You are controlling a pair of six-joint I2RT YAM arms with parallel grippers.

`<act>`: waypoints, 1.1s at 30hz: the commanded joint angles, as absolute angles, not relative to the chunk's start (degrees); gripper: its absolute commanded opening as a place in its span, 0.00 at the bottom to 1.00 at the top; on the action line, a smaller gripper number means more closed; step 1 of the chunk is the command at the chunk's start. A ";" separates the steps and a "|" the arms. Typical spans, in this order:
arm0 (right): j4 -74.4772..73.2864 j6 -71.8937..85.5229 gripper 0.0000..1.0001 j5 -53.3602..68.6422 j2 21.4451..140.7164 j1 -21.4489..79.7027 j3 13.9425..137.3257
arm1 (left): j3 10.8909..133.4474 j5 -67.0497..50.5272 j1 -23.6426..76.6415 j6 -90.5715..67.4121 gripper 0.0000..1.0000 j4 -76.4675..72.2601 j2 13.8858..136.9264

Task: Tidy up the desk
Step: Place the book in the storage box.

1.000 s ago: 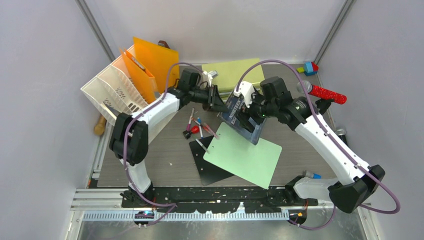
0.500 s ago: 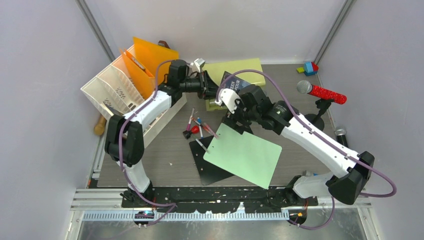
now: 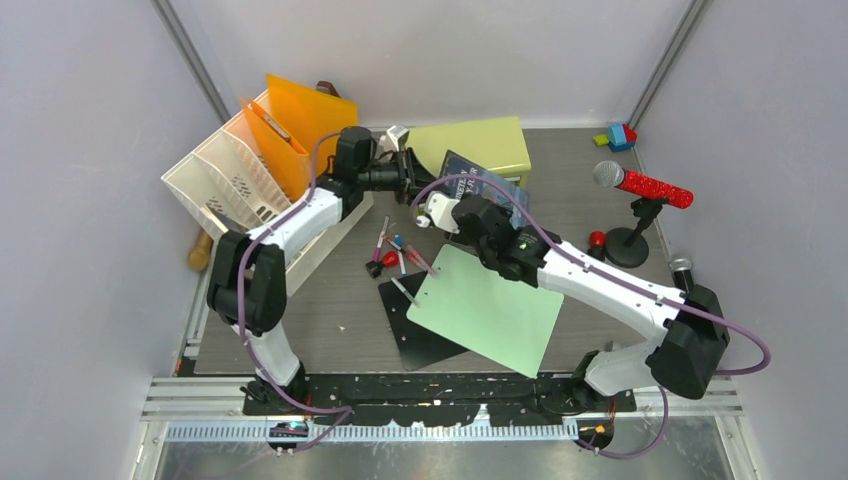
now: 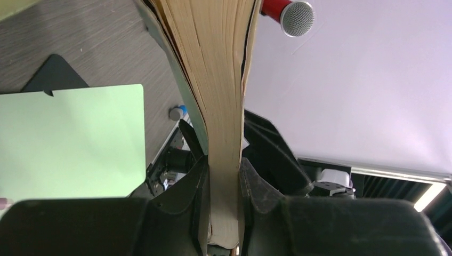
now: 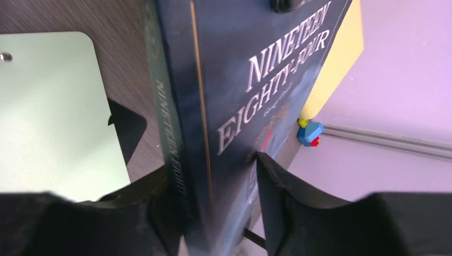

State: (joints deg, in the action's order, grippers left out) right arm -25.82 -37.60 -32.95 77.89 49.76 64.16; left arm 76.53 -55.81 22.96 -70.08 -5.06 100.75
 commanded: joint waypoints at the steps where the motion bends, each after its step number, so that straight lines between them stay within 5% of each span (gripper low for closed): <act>1: -19.79 -39.51 0.42 -39.83 77.69 50.01 65.44 | 76.74 -62.52 23.06 -71.11 0.00 -12.66 93.87; 2: -20.35 -39.08 0.36 -39.78 77.69 50.01 66.26 | 76.77 -63.18 23.03 -70.59 0.00 -12.66 93.58; 3: -21.39 -38.88 0.12 -39.63 77.59 50.01 66.70 | 76.88 -63.95 23.03 -69.74 0.00 -12.54 93.23; 5: -22.89 -38.06 0.02 -39.13 77.01 49.99 68.05 | 77.14 -65.15 22.90 -67.38 0.06 -11.62 92.30; 14: -31.81 -31.44 0.00 -28.16 72.75 48.31 74.75 | 81.01 -64.05 18.29 -45.77 0.74 8.23 84.95; 18: -36.17 -28.28 0.00 -18.79 69.43 46.27 76.55 | 85.57 -61.61 15.35 -29.18 0.90 22.35 81.38; 23: -40.57 -23.11 0.00 -3.91 66.86 42.44 78.11 | 89.85 -53.42 14.94 -4.82 0.96 38.62 77.44; 33: -48.78 -21.06 0.00 26.03 67.32 36.94 83.59 | 90.78 -48.78 15.02 16.06 1.00 48.30 71.64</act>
State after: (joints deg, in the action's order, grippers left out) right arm -49.93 -22.28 9.76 68.73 38.37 77.76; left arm 88.68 -50.09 14.92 2.72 41.82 74.06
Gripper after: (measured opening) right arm 0.265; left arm 0.994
